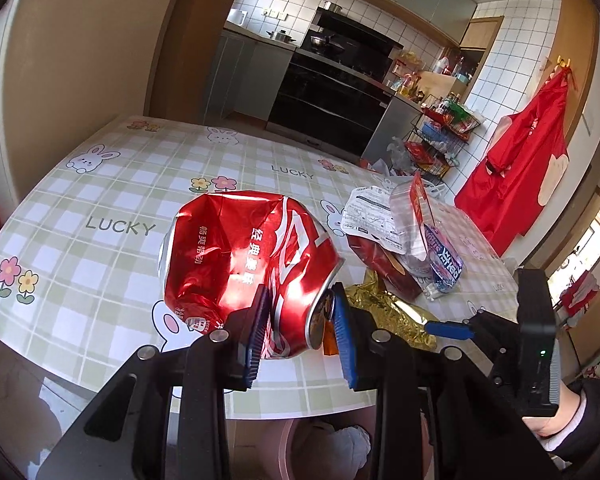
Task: Collect trash
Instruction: 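Grasp the gold foil wrapper with the right tool while the left tool holds the red can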
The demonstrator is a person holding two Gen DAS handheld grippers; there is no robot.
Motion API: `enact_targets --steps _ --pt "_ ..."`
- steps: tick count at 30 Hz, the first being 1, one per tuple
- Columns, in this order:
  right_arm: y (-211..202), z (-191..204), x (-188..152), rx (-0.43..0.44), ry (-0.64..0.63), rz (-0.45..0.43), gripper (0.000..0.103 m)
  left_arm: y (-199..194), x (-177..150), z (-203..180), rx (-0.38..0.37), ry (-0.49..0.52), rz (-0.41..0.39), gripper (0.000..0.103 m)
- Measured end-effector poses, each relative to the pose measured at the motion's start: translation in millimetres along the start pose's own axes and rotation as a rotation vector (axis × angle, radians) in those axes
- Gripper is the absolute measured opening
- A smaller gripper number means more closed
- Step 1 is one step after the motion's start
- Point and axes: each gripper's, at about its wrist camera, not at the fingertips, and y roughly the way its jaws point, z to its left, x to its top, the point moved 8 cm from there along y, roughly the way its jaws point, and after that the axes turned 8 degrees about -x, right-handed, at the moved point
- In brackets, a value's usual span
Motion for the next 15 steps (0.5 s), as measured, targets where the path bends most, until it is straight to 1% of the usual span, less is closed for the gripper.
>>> enact_targets --steps 3,6,8,12,15 --pt "16 -8 -3 -0.016 0.013 0.055 0.088 -4 -4 3 -0.003 -0.014 0.0 0.031" --pt "24 -17 -6 -0.007 0.04 0.086 0.083 -7 -7 7 -0.004 -0.021 0.003 0.031" --pt "28 -19 -6 -0.009 0.049 0.092 0.078 -8 -10 9 -0.004 -0.03 0.005 0.031" --pt "25 -23 -10 0.001 0.052 0.102 0.073 -8 -13 10 -0.009 -0.041 0.007 0.031" --pt "12 -30 -13 0.025 0.104 0.096 0.065 -10 -13 5 -0.015 -0.037 0.006 0.031"
